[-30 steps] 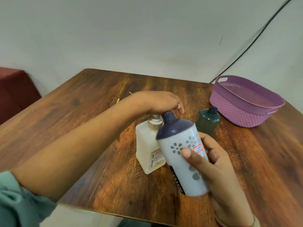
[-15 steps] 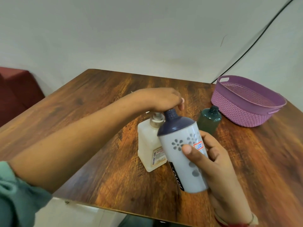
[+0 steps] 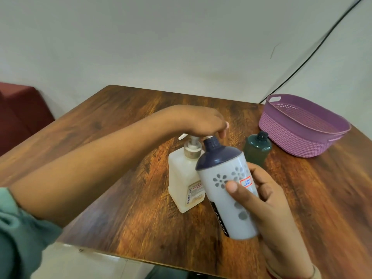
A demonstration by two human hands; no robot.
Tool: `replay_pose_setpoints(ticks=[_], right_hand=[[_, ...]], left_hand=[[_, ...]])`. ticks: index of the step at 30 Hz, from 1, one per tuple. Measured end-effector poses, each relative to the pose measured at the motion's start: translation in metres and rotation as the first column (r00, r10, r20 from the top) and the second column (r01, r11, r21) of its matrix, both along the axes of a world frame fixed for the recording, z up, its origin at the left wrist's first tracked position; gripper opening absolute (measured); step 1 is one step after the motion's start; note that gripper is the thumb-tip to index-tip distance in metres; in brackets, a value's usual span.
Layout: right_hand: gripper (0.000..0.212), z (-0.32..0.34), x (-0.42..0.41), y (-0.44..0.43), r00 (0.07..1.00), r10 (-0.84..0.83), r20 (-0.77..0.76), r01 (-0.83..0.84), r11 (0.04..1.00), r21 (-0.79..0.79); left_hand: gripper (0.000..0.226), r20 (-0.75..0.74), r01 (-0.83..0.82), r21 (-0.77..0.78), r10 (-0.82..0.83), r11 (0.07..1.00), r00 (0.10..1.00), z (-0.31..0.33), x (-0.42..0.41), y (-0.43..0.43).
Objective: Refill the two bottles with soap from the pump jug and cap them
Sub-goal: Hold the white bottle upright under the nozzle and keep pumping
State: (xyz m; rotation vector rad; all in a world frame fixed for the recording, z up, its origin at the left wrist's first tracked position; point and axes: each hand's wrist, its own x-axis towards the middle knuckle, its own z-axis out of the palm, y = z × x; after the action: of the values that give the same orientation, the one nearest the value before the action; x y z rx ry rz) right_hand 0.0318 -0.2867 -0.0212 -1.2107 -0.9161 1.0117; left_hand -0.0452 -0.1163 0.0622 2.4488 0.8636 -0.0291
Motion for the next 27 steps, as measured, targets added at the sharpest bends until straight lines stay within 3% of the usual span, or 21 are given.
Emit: replay_pose_setpoints(ticks=[3,9,15,21,27], right_hand=[[0.053,0.002,0.003,0.000,1.000,-0.006,0.009,0.006,1.000,0.008],[0.050,0.002,0.002,0.002,0.999,0.007,0.032,-0.008,1.000,0.009],[0.051,0.005,0.001,0.001,1.000,0.017,0.022,-0.017,1.000,0.016],[0.056,0.005,0.000,0.004,0.999,0.003,0.034,-0.003,1.000,0.000],[0.061,0.005,0.000,0.004,1.000,-0.001,0.027,0.001,1.000,0.001]], left_hand=[[0.037,0.043,-0.004,0.051,0.002,0.999,0.999,0.002,0.001,0.005],[0.036,0.047,-0.003,-0.098,0.007,0.995,0.999,-0.010,-0.001,0.004],[0.040,0.082,-0.019,0.036,0.016,0.999,0.997,0.002,-0.003,0.010],[0.036,0.084,-0.034,-0.065,0.040,0.997,0.996,-0.011,-0.002,0.007],[0.042,0.106,-0.027,0.020,0.025,0.999,0.994,0.002,-0.004,0.007]])
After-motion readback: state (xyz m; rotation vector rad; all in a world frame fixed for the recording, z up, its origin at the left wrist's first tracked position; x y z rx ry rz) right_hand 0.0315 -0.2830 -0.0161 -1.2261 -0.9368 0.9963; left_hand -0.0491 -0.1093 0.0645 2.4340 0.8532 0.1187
